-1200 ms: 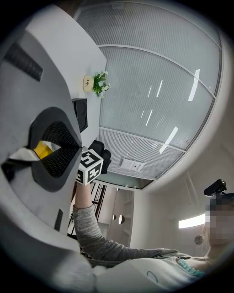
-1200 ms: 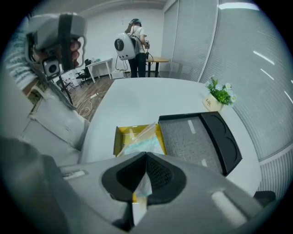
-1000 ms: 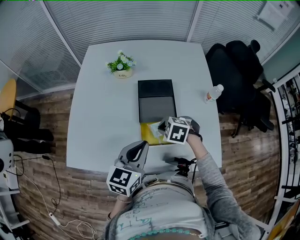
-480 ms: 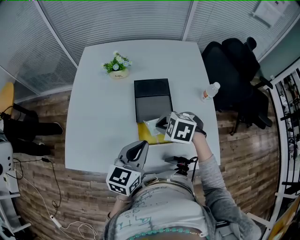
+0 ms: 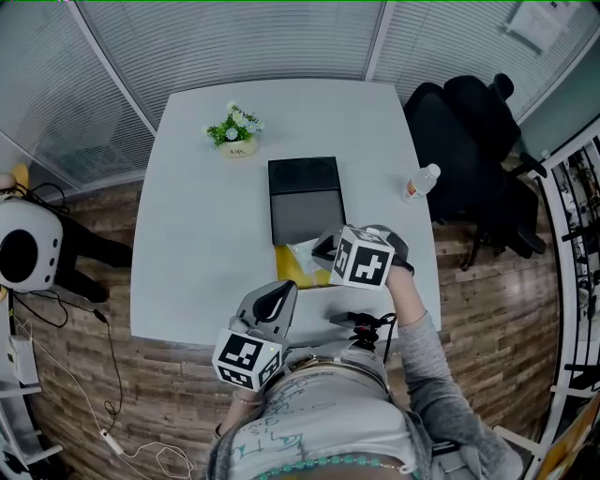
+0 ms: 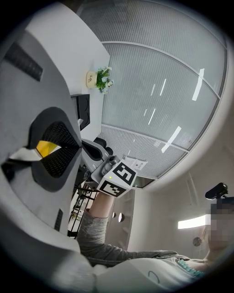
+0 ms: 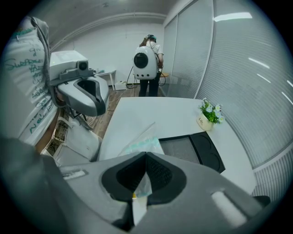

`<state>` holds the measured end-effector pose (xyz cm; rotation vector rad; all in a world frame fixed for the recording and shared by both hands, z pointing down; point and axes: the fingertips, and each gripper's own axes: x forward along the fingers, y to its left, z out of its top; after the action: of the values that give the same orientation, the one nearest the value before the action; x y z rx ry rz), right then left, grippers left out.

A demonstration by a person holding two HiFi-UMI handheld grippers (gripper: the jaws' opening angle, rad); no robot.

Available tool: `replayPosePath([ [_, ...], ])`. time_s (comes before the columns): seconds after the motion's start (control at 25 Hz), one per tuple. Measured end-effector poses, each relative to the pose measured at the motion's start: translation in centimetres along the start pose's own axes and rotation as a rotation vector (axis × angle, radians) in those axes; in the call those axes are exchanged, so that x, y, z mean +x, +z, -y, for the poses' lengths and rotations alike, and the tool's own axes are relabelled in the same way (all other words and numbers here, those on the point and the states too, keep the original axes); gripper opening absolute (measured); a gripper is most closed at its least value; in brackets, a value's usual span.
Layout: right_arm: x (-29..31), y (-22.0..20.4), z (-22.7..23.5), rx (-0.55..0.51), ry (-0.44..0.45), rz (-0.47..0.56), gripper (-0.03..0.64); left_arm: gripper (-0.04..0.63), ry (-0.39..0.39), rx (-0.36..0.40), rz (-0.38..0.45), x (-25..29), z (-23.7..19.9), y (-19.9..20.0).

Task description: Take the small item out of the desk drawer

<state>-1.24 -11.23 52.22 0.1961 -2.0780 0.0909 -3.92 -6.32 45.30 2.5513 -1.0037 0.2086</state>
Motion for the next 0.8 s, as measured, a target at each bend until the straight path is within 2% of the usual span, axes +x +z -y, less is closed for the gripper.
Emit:
replayPosePath([
  [0.8,-1.1,-0.2,-0.3,-0.012,-0.003,0.040,0.003,-0.003,-0.012,0.004,-0.008,0.8,0.7,0.0],
])
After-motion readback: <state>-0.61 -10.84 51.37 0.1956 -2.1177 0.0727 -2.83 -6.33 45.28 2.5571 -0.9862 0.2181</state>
